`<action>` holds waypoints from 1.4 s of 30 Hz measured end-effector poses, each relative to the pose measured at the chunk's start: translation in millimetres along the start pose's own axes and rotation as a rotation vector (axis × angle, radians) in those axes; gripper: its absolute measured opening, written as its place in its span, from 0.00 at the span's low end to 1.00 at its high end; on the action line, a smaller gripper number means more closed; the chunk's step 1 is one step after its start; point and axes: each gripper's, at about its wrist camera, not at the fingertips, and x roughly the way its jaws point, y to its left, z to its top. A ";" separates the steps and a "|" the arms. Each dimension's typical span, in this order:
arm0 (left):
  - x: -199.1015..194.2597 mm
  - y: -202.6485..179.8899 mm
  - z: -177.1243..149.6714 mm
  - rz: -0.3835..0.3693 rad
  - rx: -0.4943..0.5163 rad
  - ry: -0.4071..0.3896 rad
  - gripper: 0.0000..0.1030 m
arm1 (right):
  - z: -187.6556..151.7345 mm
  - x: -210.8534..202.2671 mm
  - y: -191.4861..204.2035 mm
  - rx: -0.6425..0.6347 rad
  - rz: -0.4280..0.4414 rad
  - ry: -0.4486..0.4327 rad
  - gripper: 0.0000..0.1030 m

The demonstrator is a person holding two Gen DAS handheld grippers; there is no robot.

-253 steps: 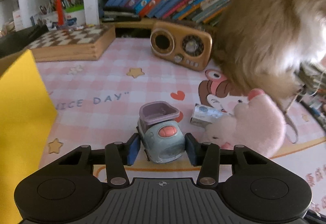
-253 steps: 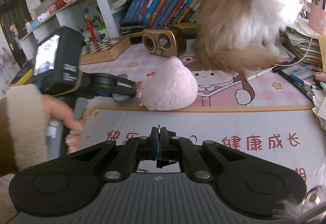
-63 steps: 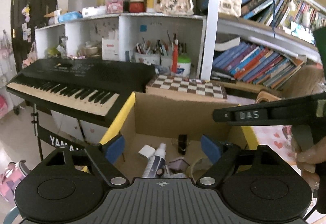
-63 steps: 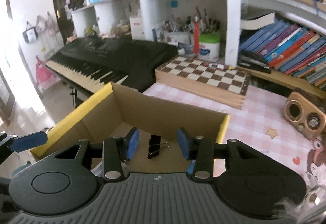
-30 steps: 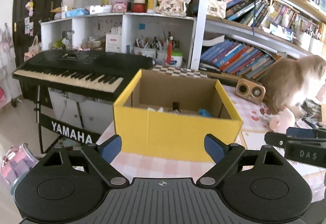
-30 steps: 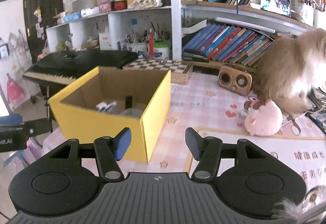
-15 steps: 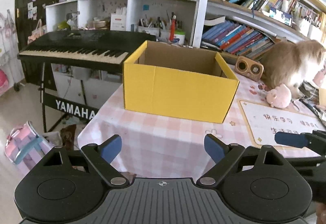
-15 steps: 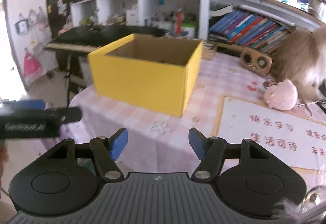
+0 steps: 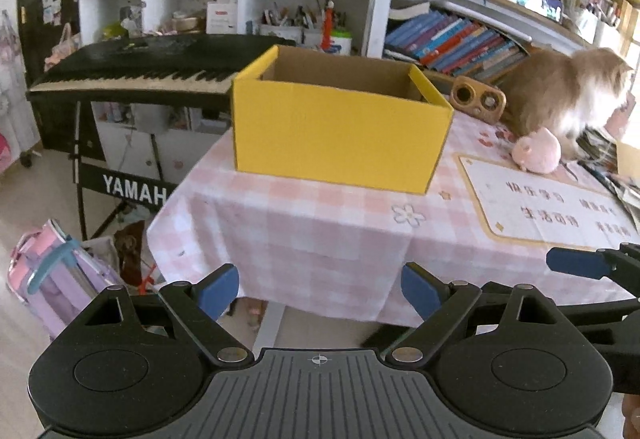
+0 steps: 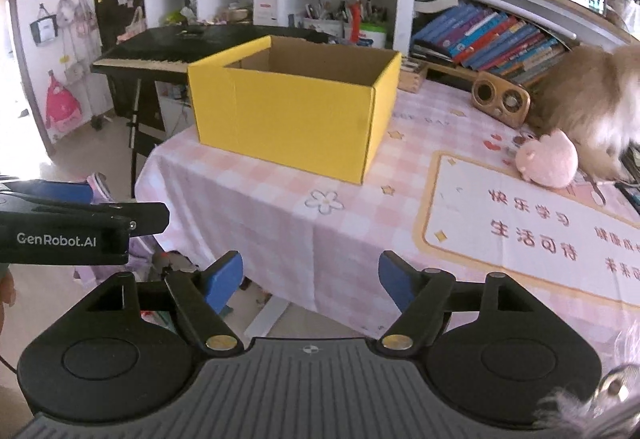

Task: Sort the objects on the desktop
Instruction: 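Withdraw both tools from the box back toward the table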

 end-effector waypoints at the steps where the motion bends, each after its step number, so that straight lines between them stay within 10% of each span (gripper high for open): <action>1: 1.1 -1.6 -0.7 -0.005 0.004 0.005 0.88 | -1.9 -0.3 -1.4 0.004 -0.008 0.004 0.74; 42: 93.2 -171.9 40.3 -0.335 0.270 0.100 0.93 | -28.9 -11.1 -164.9 0.283 -0.373 0.093 0.80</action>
